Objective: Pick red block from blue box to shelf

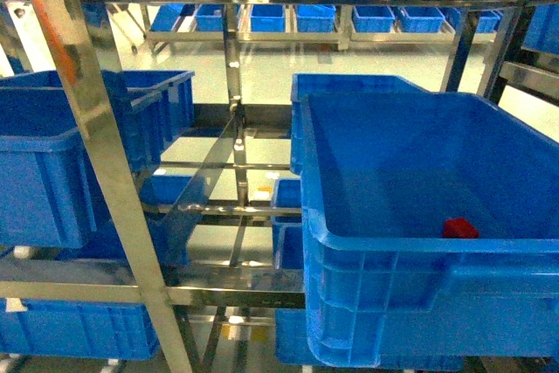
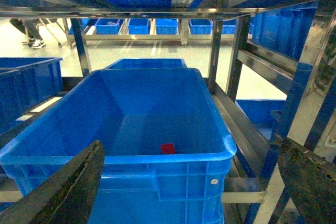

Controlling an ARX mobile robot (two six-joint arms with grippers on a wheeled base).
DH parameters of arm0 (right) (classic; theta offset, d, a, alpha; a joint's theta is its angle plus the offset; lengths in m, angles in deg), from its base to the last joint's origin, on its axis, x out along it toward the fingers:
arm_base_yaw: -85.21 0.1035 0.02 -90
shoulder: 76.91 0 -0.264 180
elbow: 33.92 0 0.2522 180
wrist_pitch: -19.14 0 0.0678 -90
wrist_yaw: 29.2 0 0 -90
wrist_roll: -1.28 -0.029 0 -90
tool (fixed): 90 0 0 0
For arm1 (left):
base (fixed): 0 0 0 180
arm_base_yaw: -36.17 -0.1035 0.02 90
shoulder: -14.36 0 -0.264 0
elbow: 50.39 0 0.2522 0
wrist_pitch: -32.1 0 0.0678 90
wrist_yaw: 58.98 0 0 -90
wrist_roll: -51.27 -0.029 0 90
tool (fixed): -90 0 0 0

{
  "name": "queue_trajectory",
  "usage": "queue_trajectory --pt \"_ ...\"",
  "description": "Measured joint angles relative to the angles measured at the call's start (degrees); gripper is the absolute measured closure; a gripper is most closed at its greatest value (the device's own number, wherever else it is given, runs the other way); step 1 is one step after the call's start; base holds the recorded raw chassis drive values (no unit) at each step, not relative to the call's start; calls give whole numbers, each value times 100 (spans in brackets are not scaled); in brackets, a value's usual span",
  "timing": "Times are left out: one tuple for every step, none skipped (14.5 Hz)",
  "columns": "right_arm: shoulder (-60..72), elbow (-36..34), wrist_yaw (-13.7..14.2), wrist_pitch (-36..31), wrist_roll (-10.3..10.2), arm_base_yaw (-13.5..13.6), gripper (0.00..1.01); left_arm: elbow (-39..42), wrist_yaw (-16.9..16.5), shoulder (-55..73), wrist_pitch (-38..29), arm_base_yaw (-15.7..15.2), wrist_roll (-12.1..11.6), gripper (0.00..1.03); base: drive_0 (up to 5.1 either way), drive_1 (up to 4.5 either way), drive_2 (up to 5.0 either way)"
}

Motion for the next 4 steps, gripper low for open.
queue_trajectory --pt "0 0 0 0 0 0 3 0 0 0 -2 0 0 5 0 0 0" --pt "0 0 2 0 0 0 3 0 0 0 -2 0 0 5 0 0 0" --pt "0 0 2 0 0 0 3 0 0 0 -2 0 -2 5 0 0 0" --pt "0 0 0 0 0 0 3 0 0 0 -2 0 0 5 0 0 0"
